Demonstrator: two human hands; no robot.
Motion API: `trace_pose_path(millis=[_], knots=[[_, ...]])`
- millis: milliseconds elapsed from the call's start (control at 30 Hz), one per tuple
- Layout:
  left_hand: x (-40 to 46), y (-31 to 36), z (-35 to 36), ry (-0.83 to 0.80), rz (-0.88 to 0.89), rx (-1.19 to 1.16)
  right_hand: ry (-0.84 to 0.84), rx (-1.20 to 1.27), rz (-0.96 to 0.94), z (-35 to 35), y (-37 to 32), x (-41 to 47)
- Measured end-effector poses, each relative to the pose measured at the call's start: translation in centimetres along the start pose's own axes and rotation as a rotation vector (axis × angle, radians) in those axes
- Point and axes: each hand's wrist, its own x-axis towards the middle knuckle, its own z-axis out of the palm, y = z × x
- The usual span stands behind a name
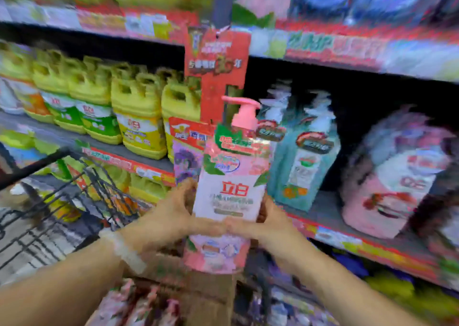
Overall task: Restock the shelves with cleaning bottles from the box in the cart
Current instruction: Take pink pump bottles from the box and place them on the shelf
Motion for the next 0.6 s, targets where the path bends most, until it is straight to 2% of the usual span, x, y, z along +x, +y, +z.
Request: trace_pose_path(millis=[200,400,600], knots=[[2.6,12.1,8.5,-0.083,0.318,0.079,0.169,-0.160,-0.277,-8.4,-11.5,-5.7],[4.9,23.8,16.9,-0.164,0.600,0.120,0.228,-0.379,-0.470,-15.8,-22.7,-11.9],[8.3,33.0,23.4,-0.217,0.736,0.188,0.430,-0.499,-0.646,-22.4,-31.4,-12.4]])
